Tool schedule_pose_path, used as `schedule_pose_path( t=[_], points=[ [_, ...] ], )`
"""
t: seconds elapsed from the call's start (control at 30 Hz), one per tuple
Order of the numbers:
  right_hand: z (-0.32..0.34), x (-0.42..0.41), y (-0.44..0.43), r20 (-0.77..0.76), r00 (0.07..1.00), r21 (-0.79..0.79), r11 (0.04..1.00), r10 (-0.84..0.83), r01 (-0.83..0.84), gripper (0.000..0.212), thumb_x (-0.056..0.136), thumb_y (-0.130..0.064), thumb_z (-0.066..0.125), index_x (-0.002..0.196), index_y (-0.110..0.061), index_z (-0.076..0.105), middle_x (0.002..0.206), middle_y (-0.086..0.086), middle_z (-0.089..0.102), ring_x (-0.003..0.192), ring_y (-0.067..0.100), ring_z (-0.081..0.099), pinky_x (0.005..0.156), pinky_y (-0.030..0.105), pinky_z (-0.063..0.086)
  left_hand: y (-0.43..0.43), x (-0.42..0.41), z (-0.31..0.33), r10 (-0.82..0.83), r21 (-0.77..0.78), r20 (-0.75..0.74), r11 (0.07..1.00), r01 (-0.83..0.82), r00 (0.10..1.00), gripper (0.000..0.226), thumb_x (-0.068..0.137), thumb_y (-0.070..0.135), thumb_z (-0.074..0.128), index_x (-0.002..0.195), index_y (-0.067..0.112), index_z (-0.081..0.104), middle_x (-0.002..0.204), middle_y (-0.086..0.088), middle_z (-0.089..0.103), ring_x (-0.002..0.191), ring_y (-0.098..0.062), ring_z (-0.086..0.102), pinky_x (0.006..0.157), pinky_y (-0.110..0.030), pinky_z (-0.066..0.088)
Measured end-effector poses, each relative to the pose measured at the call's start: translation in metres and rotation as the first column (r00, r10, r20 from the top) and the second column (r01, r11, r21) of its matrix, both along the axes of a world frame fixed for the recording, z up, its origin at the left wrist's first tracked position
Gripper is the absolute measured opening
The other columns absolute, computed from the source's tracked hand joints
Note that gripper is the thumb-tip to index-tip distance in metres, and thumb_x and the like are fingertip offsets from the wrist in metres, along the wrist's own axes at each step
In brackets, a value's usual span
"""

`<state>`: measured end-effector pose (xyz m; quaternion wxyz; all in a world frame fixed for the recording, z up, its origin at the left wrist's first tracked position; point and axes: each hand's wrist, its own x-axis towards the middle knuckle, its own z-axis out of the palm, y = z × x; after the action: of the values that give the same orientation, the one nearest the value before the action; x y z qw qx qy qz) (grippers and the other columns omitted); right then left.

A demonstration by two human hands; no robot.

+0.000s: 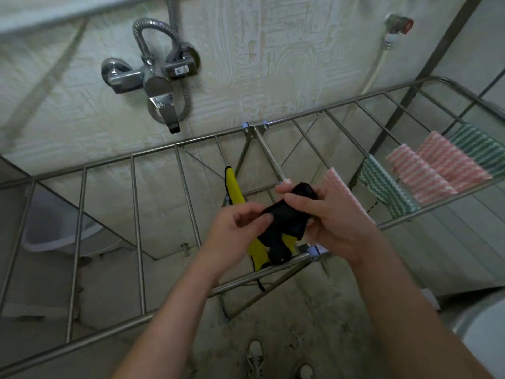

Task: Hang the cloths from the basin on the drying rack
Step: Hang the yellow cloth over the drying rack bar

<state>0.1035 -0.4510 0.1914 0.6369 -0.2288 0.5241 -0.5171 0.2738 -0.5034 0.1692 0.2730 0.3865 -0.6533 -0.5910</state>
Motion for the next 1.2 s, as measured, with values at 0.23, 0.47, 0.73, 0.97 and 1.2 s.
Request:
schedule_pose_path(
  t=[0.23, 0.47, 0.73, 0.97, 1.2],
  points=[
    [0.046, 0.008, -0.001, -0.921, 0.380, -0.015, 0.968, 0.084, -0.251, 0.015, 0.091, -0.018, 0.060, 0.093, -0.031, 0.068, 0.078, -0.010, 0.067, 0.072, 0.004, 0.063, 0.065, 0.022, 0.048, -0.031, 0.020, 0.059, 0.109, -0.393, -0.107, 0.908, -0.143, 0.988, 0.026, 0.089, 0.008, 0.059, 0.089, 0.033, 0.067, 0.080, 0.019, 0.069, 0.083, 0.000, 0.063, 0.076, -0.017, 0.048],
    [0.074, 0.035, -0.012, -0.957, 0.245, 0.064, 0.937, 0.155, -0.344, 0.032, 0.097, -0.031, 0.050, 0.067, -0.022, 0.059, 0.057, -0.001, 0.055, 0.050, 0.003, 0.055, 0.046, 0.019, 0.041, -0.084, 0.054, 0.070, 0.353, -0.630, -0.017, 0.722, -0.284, 0.935, 0.024, 0.091, 0.005, 0.050, 0.091, 0.023, 0.066, 0.088, 0.008, 0.063, 0.084, 0.005, 0.055, 0.076, -0.011, 0.041],
    [0.036, 0.074, -0.038, -0.775, 0.536, 0.138, 0.917, 0.335, -0.374, 0.027, 0.099, -0.030, 0.047, 0.087, -0.011, 0.061, 0.085, 0.010, 0.066, 0.071, 0.018, 0.069, 0.064, 0.032, 0.061, -0.122, 0.079, 0.016, 0.567, -0.654, 0.422, 0.731, -0.196, 0.707, 0.027, 0.096, 0.040, 0.042, 0.103, 0.026, 0.065, 0.083, -0.004, 0.067, 0.078, -0.024, 0.062, 0.068, -0.034, 0.048],
    [-0.014, 0.137, -0.038, -0.971, 0.021, 0.206, 0.878, 0.238, -0.433, 0.020, 0.097, -0.017, 0.046, 0.092, -0.009, 0.063, 0.088, 0.011, 0.067, 0.081, 0.029, 0.065, 0.059, 0.031, 0.044, -0.121, 0.088, -0.002, 0.482, 0.283, -0.014, 0.842, -0.459, 0.876, 0.014, 0.090, 0.021, 0.057, 0.084, 0.013, 0.067, 0.081, -0.003, 0.068, 0.076, -0.019, 0.068, 0.076, -0.034, 0.056],
    [-0.083, 0.216, -0.034, -0.978, -0.071, 0.204, 0.817, 0.197, -0.539, 0.042, 0.016, -0.011, 0.083, 0.039, -0.020, 0.049, 0.040, -0.002, 0.048, 0.031, 0.012, 0.046, 0.040, 0.016, 0.008, -0.127, 0.129, -0.061, 0.519, 0.197, 0.291, 0.789, -0.581, 0.804, 0.045, 0.083, -0.012, 0.053, 0.115, 0.018, 0.063, 0.114, -0.015, 0.061, 0.079, -0.023, 0.061, 0.072, -0.037, 0.054]
  ],
)
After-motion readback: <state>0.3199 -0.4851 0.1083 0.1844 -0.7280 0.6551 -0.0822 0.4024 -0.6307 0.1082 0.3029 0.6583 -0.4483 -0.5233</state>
